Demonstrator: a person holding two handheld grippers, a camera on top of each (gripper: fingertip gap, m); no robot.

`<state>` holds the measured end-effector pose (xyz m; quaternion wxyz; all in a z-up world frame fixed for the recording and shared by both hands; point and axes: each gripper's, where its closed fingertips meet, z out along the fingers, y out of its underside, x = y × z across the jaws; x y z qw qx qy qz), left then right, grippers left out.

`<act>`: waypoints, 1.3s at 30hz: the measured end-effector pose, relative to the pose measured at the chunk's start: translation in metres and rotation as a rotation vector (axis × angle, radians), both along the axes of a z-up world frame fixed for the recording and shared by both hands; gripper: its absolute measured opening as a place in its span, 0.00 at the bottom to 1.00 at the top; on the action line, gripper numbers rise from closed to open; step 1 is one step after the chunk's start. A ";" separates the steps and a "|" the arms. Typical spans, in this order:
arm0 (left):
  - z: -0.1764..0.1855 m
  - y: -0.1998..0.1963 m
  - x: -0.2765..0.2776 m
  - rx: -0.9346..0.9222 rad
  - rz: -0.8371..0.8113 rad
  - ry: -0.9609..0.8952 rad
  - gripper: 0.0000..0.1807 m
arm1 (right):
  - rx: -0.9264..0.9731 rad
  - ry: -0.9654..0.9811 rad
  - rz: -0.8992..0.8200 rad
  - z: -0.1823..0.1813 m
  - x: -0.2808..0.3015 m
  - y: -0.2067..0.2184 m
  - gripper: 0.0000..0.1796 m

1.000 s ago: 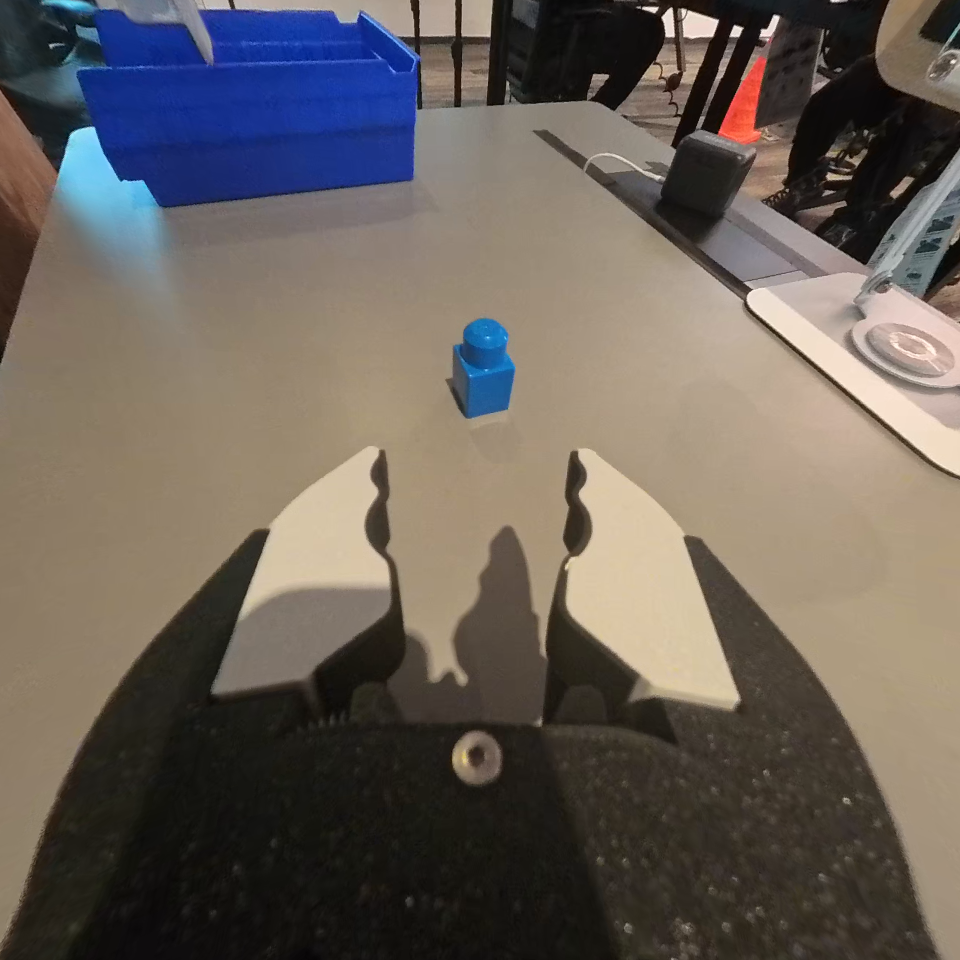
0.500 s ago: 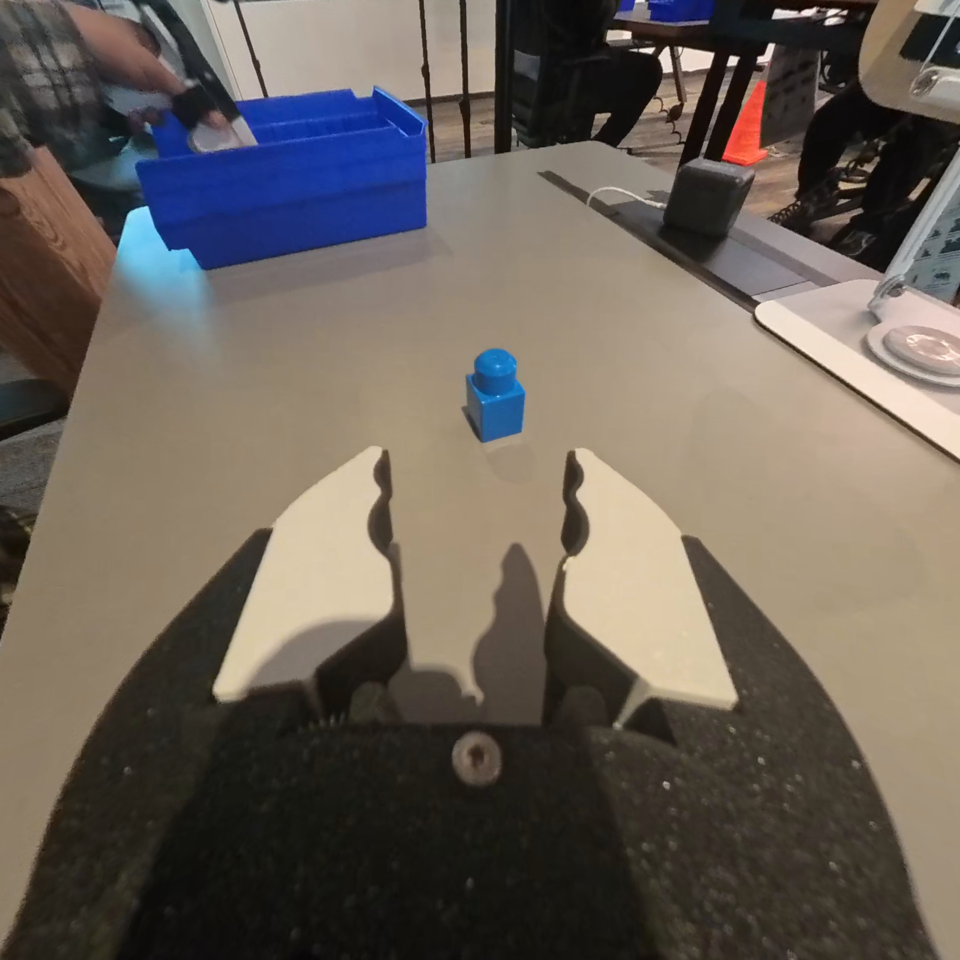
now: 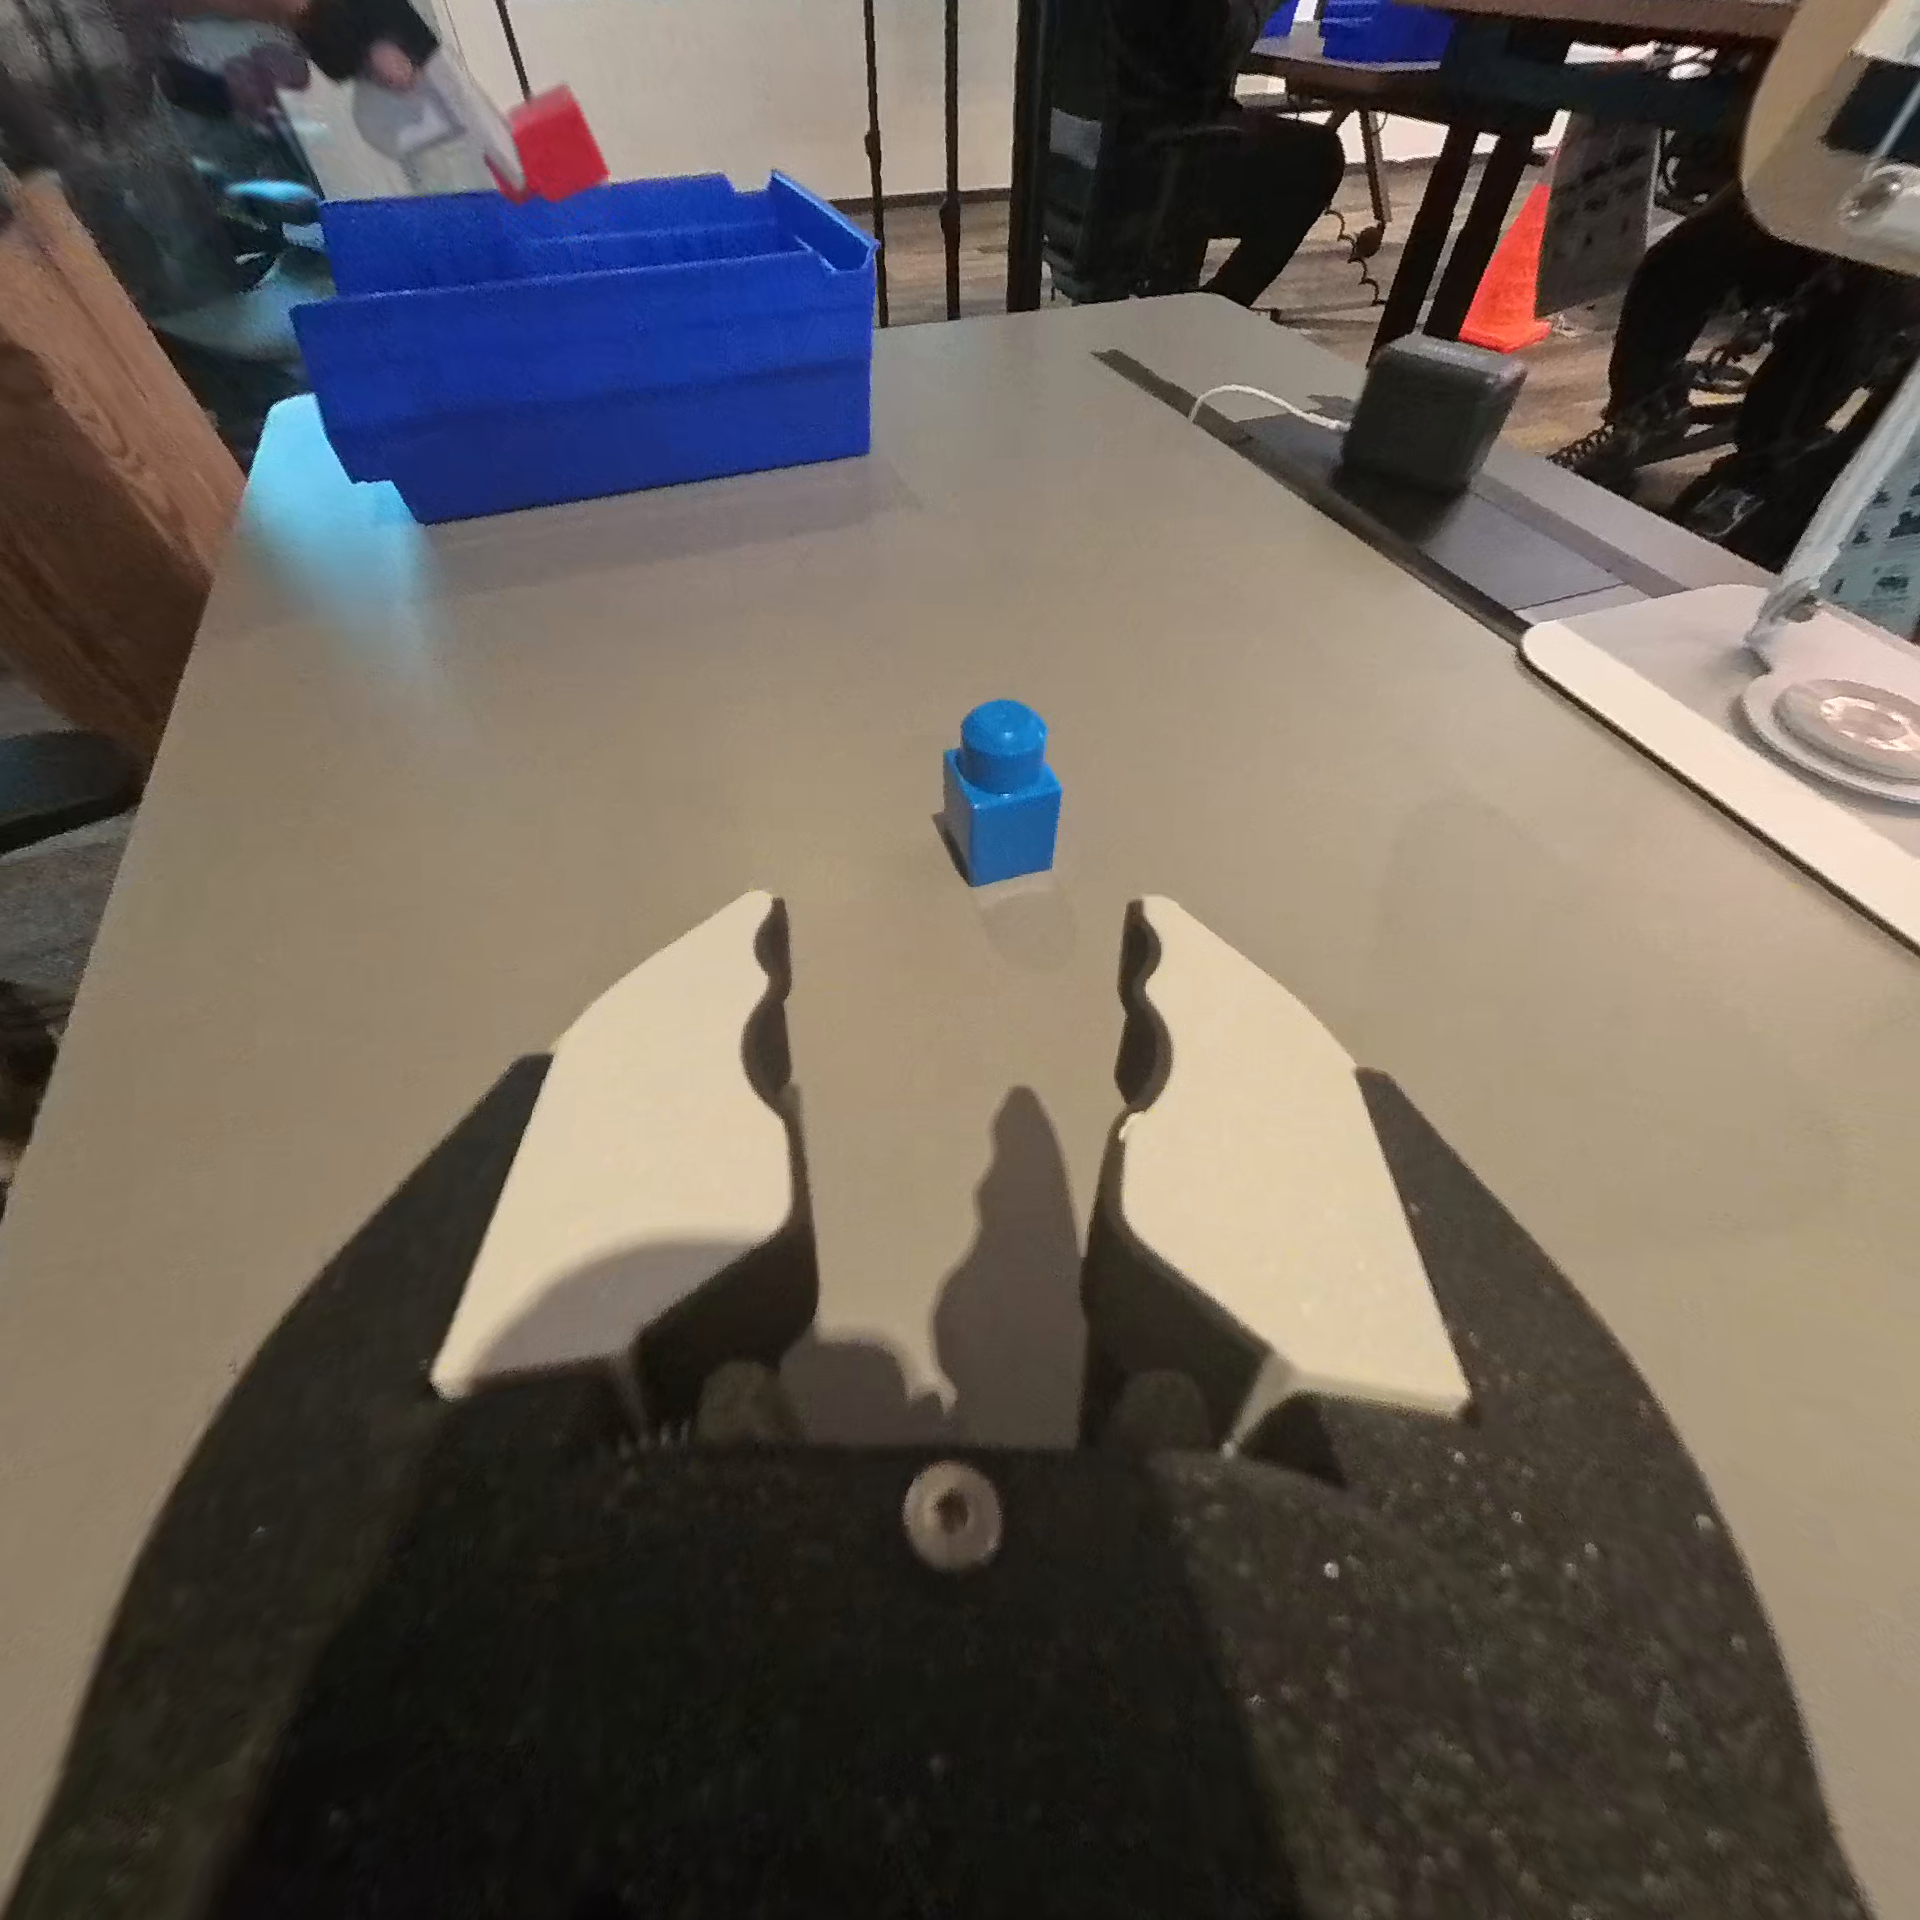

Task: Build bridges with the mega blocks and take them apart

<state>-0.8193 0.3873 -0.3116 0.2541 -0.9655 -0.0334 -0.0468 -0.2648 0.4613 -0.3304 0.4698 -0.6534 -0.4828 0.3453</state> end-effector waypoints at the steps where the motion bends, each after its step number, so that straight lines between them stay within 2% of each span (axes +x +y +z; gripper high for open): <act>1: 0.009 0.003 0.010 0.004 -0.047 0.020 0.16 | 0.012 -0.002 0.009 0.000 -0.001 -0.001 0.34; 4: 0.032 0.016 0.062 0.020 -0.237 0.084 0.15 | 0.100 -0.012 0.039 0.001 -0.004 -0.004 0.33; 7: 0.042 0.031 0.146 0.030 -0.475 0.110 0.16 | 0.261 0.003 0.059 0.012 -0.009 -0.003 0.36; 12: 0.033 0.047 0.299 0.048 -0.897 0.114 0.16 | 0.419 0.003 0.238 0.053 -0.036 -0.015 0.42; 17: 0.020 0.050 0.407 0.071 -1.145 0.040 0.16 | 0.434 -0.097 0.395 0.075 -0.063 -0.016 0.40; 22: 0.011 0.045 0.453 0.041 -1.250 -0.018 0.16 | 0.422 -0.258 0.505 0.069 -0.071 -0.017 0.34; 27: 0.011 0.041 0.467 0.043 -1.299 -0.059 0.16 | 0.341 -0.333 0.579 0.054 -0.076 -0.021 0.37; 28: 0.012 0.041 0.468 0.048 -1.304 -0.074 0.16 | 0.331 -0.341 0.584 0.050 -0.077 -0.020 0.36; 30: 0.015 0.041 0.468 0.067 -1.304 -0.094 0.16 | 0.286 -0.332 0.626 0.045 -0.077 -0.024 0.21; 34: 0.032 0.046 0.469 0.214 -1.287 -0.177 0.17 | 0.251 -0.135 0.570 0.053 -0.077 -0.020 0.20; 35: 0.039 0.050 0.469 0.286 -1.269 -0.219 0.22 | 0.234 -0.061 0.536 0.056 -0.076 -0.017 0.20; 36: 0.048 0.054 0.470 0.369 -1.242 -0.273 0.28 | 0.212 0.042 0.491 0.063 -0.075 -0.013 0.20; 39: 0.077 0.061 0.472 0.611 -1.156 -0.525 0.29 | 0.122 0.382 0.367 0.081 -0.065 -0.001 0.20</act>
